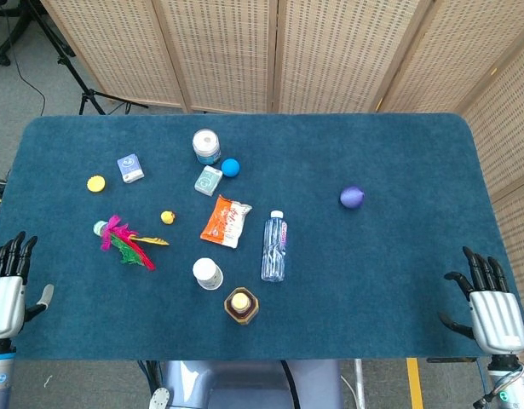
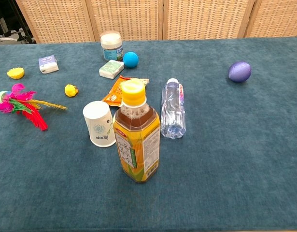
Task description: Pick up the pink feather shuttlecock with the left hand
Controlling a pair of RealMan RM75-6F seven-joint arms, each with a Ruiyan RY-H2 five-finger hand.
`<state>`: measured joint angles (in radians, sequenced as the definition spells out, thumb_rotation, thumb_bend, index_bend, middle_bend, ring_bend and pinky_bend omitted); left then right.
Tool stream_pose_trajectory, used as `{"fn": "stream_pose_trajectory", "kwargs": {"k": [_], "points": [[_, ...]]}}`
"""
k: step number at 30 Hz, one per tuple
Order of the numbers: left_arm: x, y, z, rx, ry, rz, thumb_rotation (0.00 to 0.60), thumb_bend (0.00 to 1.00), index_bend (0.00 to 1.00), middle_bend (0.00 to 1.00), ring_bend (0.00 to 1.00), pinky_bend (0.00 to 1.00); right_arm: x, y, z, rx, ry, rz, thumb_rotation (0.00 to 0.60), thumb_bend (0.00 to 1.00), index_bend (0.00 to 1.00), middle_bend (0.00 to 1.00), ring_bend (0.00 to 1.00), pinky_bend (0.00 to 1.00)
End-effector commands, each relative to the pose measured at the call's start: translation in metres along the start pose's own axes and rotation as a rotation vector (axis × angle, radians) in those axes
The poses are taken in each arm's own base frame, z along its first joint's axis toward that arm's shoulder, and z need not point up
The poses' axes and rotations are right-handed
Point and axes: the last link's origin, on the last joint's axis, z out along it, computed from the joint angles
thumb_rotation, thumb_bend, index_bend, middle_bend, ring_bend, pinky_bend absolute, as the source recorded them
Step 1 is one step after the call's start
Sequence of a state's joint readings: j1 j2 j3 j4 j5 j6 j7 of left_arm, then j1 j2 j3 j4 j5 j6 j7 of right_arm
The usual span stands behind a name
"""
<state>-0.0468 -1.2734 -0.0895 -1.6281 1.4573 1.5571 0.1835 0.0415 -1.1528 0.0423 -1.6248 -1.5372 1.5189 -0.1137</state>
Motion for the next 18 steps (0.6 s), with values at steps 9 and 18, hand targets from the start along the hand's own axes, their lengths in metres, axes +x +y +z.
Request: {"fn": "stream_pose_trajectory", "kwargs": {"k": [9,18], "points": [[0.021,0.029,0.052,-0.045,-0.154,0.043,0.600,0.36,0.29,0.00,0.06,0.10,0.006,-0.001,-0.002,0.014,0.022,0.020,0.600,0.21,0.31,0.00,0.00,0.00],[0.001,0.045,0.076,-0.044,-0.266,0.097,0.600,0.37,0.32,0.00,0.06,0.10,0.009,0.000,-0.003,0.015,0.040,0.032,0.600,0.21,0.31,0.00,0.00,0.00]]}}
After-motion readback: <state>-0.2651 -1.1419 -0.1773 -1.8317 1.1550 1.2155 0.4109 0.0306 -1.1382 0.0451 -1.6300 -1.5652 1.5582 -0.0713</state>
